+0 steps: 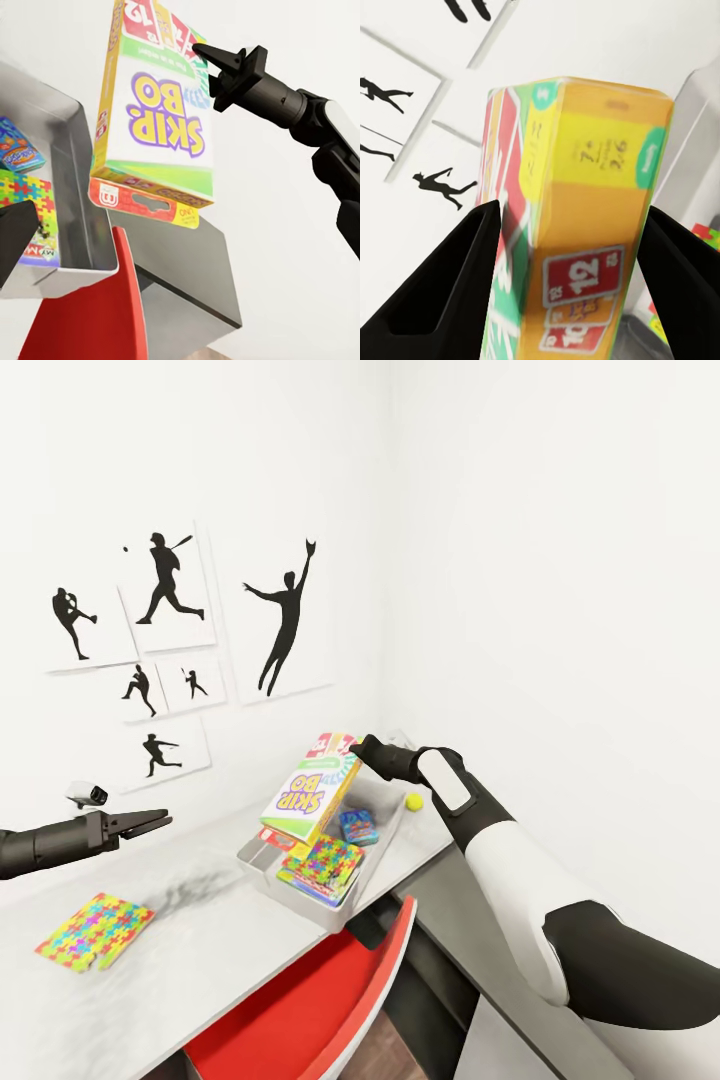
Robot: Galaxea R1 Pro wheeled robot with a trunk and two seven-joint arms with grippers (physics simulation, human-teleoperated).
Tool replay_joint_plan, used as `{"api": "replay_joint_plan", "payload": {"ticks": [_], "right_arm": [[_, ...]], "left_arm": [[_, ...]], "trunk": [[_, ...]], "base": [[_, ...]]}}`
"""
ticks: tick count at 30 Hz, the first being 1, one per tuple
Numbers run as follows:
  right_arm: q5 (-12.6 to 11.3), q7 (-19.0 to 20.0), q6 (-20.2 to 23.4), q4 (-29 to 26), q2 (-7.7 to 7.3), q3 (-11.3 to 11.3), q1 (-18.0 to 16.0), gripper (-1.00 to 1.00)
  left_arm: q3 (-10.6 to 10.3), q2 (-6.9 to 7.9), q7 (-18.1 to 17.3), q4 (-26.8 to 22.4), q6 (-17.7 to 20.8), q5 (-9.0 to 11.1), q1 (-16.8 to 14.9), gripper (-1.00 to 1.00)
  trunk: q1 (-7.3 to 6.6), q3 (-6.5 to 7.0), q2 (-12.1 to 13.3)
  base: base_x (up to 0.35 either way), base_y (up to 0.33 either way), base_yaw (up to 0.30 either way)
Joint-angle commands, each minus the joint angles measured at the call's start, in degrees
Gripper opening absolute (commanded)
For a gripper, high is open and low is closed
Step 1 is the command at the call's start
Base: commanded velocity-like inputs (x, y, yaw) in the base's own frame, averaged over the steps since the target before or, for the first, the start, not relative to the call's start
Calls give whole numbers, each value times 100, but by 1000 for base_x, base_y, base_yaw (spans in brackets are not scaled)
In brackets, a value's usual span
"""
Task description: Put all the toys in the child's room - the three board games (two on the bed and one on the table), the two jigsaw puzzles on the table, and the tennis ball on the table - inside the toy box on the table in the child's room.
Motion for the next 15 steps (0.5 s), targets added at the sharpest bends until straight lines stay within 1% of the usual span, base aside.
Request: {"api": "replay_joint_plan", "payload": {"ticks": [1, 8, 15], "right_arm": [[8, 8, 19, 0, 0, 2, -8, -100], [13, 8, 16, 0, 0, 3, -3, -100], [22, 8, 20, 29, 0, 8, -3, -100]], "left_arm": [[0, 2, -25, 0, 61, -5, -5, 100], [3, 2, -25, 0, 61, -5, -5, 100], [1, 2, -25, 0, 61, -5, -5, 100]], "trunk": [[4, -14, -13], [4, -14, -13], [4, -14, -13]], "base": [[70, 0, 0], [36, 0, 0], [87, 0, 0]]}}
